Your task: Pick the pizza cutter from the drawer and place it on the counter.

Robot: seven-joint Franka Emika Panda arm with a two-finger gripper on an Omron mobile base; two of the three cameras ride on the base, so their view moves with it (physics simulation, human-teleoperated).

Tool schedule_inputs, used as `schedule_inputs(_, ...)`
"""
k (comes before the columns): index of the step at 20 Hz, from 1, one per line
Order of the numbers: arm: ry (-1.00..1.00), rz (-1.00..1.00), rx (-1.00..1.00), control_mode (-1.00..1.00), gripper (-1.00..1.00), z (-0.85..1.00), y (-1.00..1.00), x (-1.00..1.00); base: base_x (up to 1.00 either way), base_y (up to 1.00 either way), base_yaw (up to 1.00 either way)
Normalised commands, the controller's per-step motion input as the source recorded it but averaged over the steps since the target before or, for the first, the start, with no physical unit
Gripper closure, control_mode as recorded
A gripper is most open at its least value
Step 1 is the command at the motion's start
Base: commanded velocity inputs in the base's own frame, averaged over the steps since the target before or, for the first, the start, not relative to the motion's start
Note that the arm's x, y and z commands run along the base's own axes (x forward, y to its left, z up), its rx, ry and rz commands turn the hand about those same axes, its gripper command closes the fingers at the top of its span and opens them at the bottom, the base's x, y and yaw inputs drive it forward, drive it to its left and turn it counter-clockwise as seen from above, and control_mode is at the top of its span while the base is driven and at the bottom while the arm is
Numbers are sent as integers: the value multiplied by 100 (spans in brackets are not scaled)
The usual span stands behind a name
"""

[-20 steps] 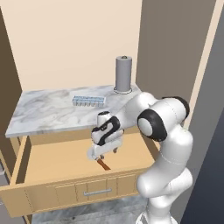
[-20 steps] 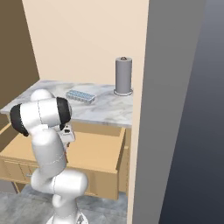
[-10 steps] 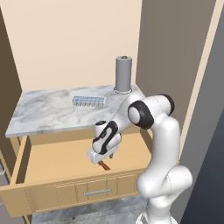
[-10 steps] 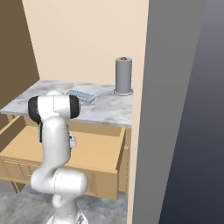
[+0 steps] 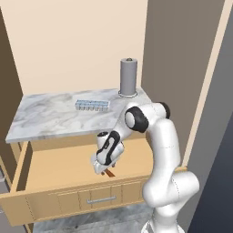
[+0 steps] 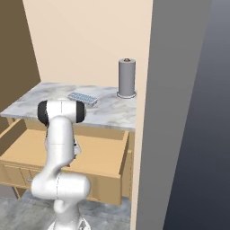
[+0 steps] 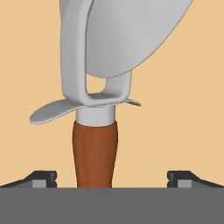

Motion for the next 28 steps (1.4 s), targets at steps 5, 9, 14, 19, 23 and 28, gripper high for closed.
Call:
schedule_inputs(5, -1, 3, 0, -100, 100, -44, 0, 6, 0, 0, 0)
schedule_inputs(9, -4, 1, 2, -100, 100, -32, -12, -9, 0, 0, 0)
schedule_inputs(14, -10, 0, 8, -100, 100, -24, -45, -35, 0, 0, 0)
schedule_inputs(19, -19, 1, 13, -100, 100, 5, -54, -54, 0, 0, 0)
schedule_inputs(23, -40, 20, 7, -100, 100, 76, -29, -44, 0, 0, 0)
schedule_inputs(28, -43, 45, 1, -100, 100, 100, -11, -5, 0, 0, 0)
